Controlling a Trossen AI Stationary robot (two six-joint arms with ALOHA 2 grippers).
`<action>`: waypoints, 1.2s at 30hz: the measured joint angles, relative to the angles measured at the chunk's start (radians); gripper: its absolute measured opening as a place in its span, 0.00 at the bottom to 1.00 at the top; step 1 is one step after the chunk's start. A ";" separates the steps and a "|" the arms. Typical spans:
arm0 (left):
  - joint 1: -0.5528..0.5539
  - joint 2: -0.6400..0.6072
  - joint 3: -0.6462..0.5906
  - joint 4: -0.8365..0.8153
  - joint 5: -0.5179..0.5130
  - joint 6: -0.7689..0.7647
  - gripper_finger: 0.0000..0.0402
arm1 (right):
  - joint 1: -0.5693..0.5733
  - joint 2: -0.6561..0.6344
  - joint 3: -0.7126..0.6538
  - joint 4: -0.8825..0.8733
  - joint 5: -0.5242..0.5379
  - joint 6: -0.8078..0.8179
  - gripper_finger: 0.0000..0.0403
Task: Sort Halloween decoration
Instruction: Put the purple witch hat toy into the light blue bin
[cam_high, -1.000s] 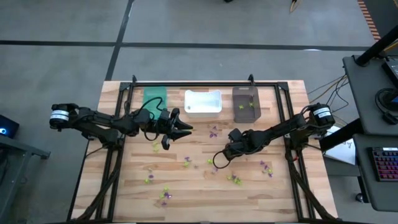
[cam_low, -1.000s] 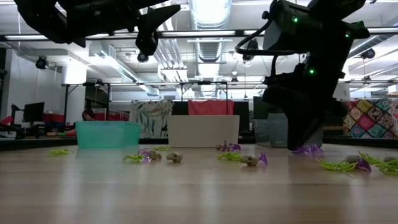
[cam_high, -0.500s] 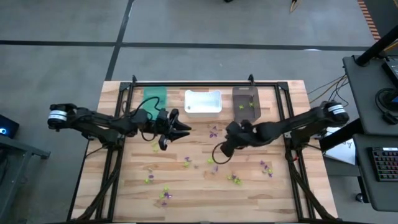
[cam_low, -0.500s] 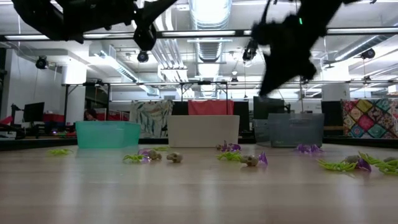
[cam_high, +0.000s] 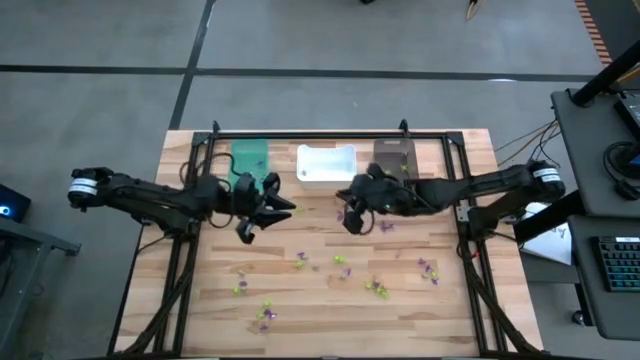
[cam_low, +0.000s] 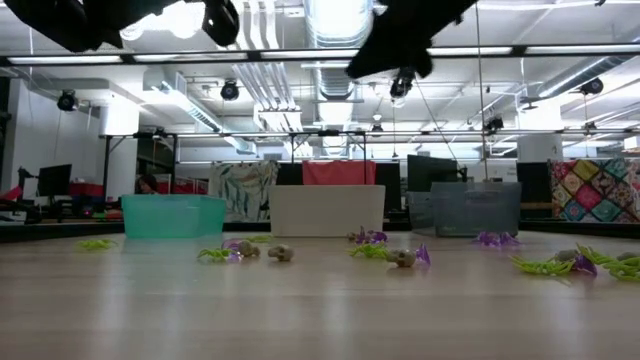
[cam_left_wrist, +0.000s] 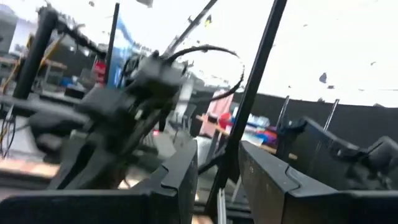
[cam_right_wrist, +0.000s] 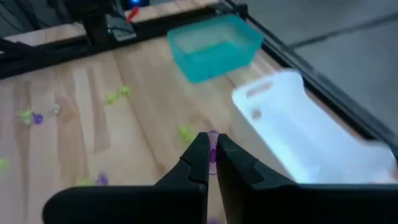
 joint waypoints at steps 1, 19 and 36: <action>0.000 -0.016 0.000 0.001 0.000 0.001 0.25 | -0.015 0.016 0.000 0.035 -0.010 -0.027 0.02; 0.001 -0.231 -0.040 -0.025 0.027 0.094 0.25 | -0.239 0.339 0.015 0.804 -0.236 -0.297 0.02; 0.002 -0.351 -0.039 -0.158 0.027 0.128 0.25 | -0.284 0.785 0.490 0.771 -0.341 -0.321 0.02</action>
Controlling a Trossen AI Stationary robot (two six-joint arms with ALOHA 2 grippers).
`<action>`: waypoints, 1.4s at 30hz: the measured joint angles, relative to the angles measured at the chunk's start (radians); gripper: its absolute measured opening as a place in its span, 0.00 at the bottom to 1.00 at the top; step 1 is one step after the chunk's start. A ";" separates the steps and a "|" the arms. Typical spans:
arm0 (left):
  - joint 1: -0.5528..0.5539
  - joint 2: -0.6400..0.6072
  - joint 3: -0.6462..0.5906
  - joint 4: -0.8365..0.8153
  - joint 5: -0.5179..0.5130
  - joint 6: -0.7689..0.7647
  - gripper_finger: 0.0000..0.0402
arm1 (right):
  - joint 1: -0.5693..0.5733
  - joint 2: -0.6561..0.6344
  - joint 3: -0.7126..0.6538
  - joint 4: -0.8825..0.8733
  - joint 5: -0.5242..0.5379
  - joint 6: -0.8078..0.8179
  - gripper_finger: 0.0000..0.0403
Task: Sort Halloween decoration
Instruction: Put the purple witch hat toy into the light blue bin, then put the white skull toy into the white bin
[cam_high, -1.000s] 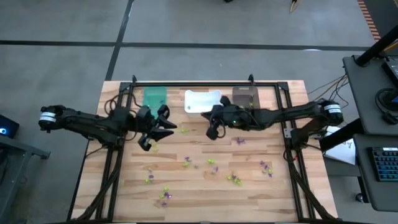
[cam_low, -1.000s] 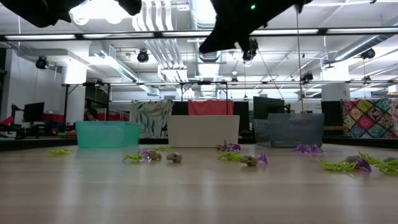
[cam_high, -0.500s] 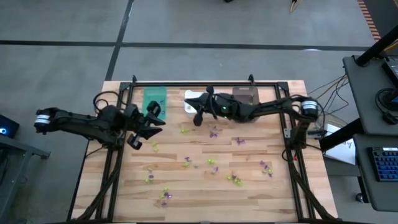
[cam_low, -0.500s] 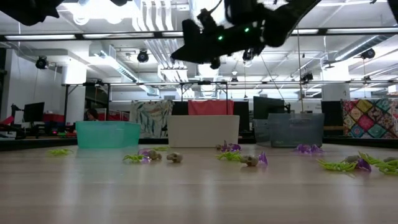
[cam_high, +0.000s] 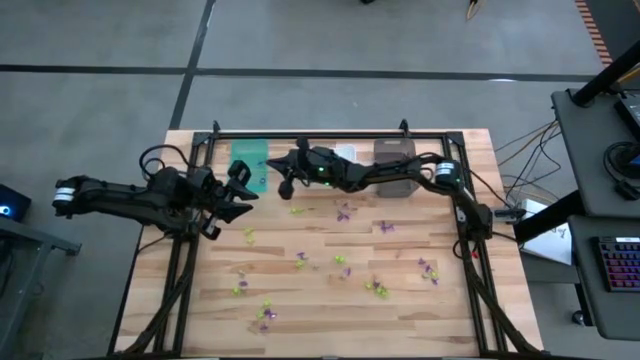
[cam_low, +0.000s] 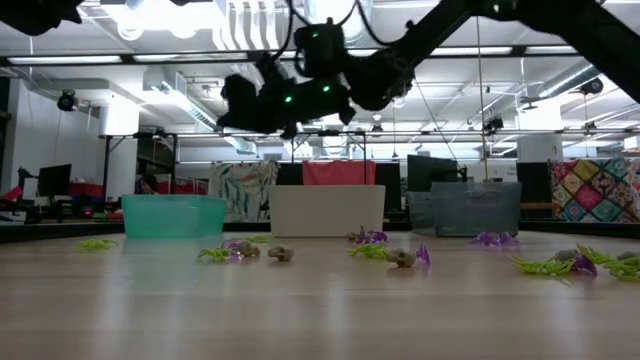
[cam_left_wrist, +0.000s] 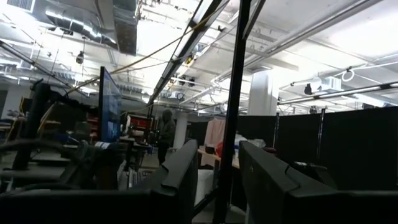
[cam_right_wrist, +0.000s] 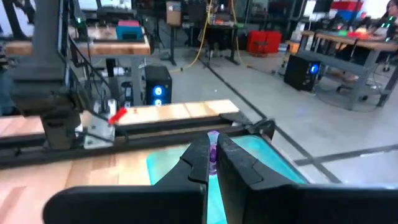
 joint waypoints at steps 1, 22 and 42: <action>0.000 -0.007 0.000 -0.005 0.000 0.000 0.25 | 0.000 0.022 0.026 -0.001 0.000 0.000 0.02; 0.000 -0.029 0.000 -0.055 0.000 0.004 0.25 | 0.001 0.312 0.414 -0.312 0.000 0.039 0.03; -0.002 -0.024 0.000 -0.167 -0.008 -0.059 0.25 | 0.018 0.135 0.436 -0.819 0.000 0.037 0.32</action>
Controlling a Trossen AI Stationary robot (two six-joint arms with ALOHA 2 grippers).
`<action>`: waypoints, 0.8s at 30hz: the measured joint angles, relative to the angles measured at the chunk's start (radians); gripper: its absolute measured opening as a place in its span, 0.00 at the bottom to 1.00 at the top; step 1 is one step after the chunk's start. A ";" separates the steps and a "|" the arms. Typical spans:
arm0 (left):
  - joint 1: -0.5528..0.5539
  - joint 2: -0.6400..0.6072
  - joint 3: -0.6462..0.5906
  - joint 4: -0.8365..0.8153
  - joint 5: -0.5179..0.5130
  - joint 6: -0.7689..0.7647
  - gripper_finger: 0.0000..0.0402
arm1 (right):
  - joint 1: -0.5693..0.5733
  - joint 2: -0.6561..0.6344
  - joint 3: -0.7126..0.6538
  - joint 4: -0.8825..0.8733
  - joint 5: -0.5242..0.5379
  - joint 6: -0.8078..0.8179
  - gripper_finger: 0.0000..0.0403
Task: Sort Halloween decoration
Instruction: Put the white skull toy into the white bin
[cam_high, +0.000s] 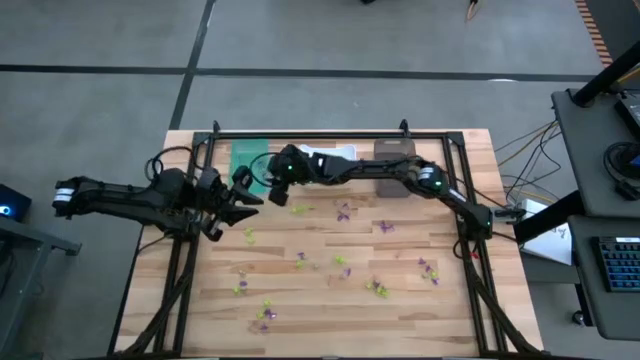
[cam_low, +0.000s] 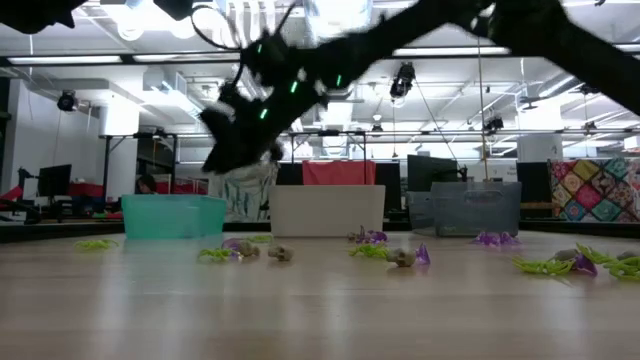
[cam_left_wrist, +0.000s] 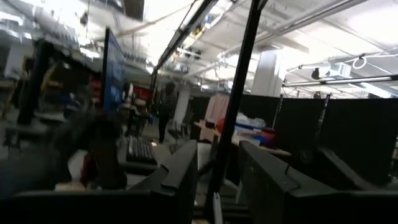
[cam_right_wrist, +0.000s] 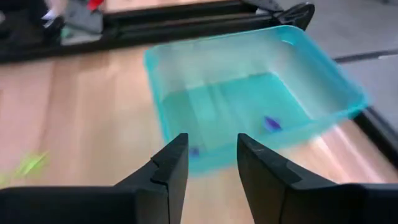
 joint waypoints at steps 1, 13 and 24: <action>0.000 0.000 0.000 -0.014 0.000 -0.005 0.25 | 0.005 -0.037 0.000 -0.098 0.000 -0.017 0.32; -0.076 0.047 0.000 -0.069 -0.034 -0.013 0.25 | 0.147 -0.458 -0.148 -0.752 0.004 0.035 0.23; -0.179 0.214 0.000 -0.169 -0.193 -0.098 0.25 | 0.376 -0.771 -0.540 -0.587 0.010 0.238 0.17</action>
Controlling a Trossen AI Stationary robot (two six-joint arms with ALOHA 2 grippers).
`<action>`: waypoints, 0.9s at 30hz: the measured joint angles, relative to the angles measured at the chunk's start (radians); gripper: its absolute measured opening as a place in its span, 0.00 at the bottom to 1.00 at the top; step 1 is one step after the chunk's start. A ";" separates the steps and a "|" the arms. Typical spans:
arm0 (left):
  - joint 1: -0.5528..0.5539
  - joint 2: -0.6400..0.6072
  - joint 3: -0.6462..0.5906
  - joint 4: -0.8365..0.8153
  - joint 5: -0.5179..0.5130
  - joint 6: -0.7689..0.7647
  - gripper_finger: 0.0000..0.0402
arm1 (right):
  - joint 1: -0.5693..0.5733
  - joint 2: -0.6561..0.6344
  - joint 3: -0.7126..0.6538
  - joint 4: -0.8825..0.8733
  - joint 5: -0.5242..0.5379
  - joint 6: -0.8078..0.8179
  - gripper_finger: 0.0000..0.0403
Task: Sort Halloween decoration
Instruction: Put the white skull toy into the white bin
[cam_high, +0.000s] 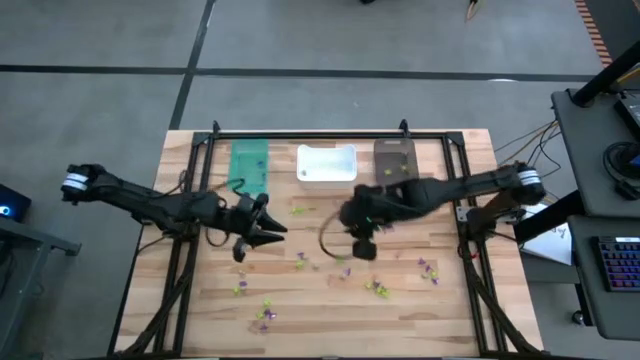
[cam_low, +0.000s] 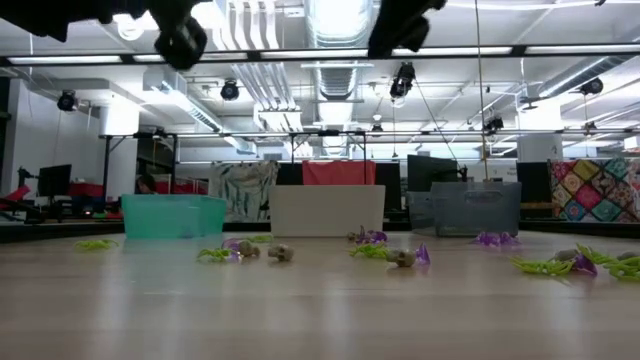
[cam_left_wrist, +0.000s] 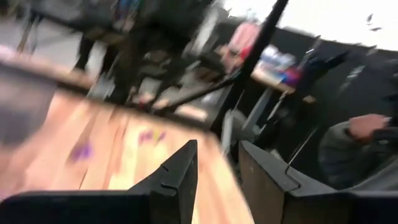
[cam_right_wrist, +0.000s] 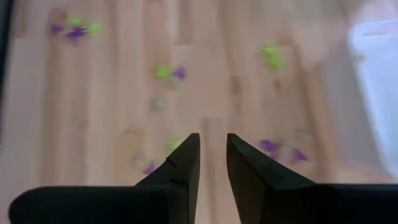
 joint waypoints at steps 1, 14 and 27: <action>-0.007 0.014 0.000 -0.022 -0.019 -0.023 0.25 | 0.020 -0.017 -0.028 0.024 -0.001 0.014 0.17; -0.099 0.204 0.175 -0.641 -0.097 -0.373 0.20 | 0.150 -0.067 -0.162 0.118 0.088 0.085 0.16; -0.243 0.510 0.552 -1.493 -0.060 -0.649 0.19 | 0.153 -0.064 -0.163 0.118 0.107 0.072 0.16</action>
